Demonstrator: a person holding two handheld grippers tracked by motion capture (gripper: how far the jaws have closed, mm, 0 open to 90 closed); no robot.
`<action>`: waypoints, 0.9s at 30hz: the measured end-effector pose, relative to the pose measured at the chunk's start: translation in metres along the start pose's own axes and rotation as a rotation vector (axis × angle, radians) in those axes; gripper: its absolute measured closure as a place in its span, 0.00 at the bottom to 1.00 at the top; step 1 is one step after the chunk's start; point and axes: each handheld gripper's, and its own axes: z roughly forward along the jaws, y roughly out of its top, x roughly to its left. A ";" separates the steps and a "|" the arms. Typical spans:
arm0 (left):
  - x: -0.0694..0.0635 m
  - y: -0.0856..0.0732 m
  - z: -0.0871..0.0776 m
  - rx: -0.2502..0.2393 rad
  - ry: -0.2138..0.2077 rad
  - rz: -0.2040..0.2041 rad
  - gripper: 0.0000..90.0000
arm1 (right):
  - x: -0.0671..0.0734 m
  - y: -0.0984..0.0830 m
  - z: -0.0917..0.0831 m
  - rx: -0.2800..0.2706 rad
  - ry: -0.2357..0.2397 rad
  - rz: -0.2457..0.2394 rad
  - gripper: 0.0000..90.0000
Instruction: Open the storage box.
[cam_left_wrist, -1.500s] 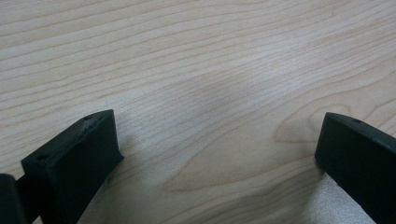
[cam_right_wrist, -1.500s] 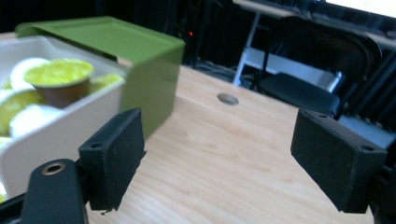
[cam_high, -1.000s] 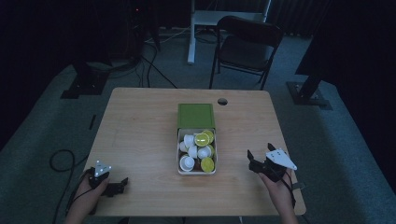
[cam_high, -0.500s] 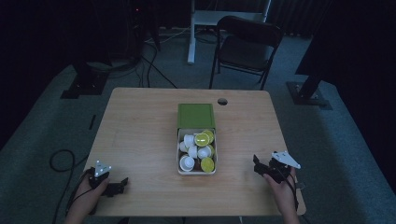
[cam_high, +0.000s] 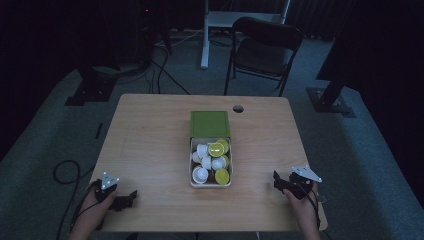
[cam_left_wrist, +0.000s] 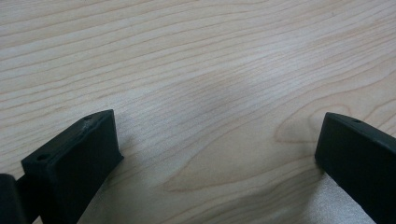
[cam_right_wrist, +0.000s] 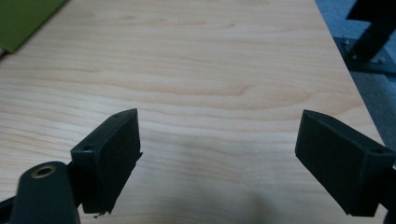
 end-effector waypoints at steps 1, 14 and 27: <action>0.000 0.000 0.000 0.000 0.000 0.000 0.00 | 0.000 0.000 0.000 0.000 0.000 0.000 0.16; 0.000 0.000 0.000 0.000 0.000 -0.001 0.00 | -0.003 -0.011 0.008 0.073 0.006 0.021 0.15; 0.000 0.000 0.000 0.000 0.000 -0.001 0.00 | 0.001 -0.006 0.020 0.141 0.062 -0.034 0.15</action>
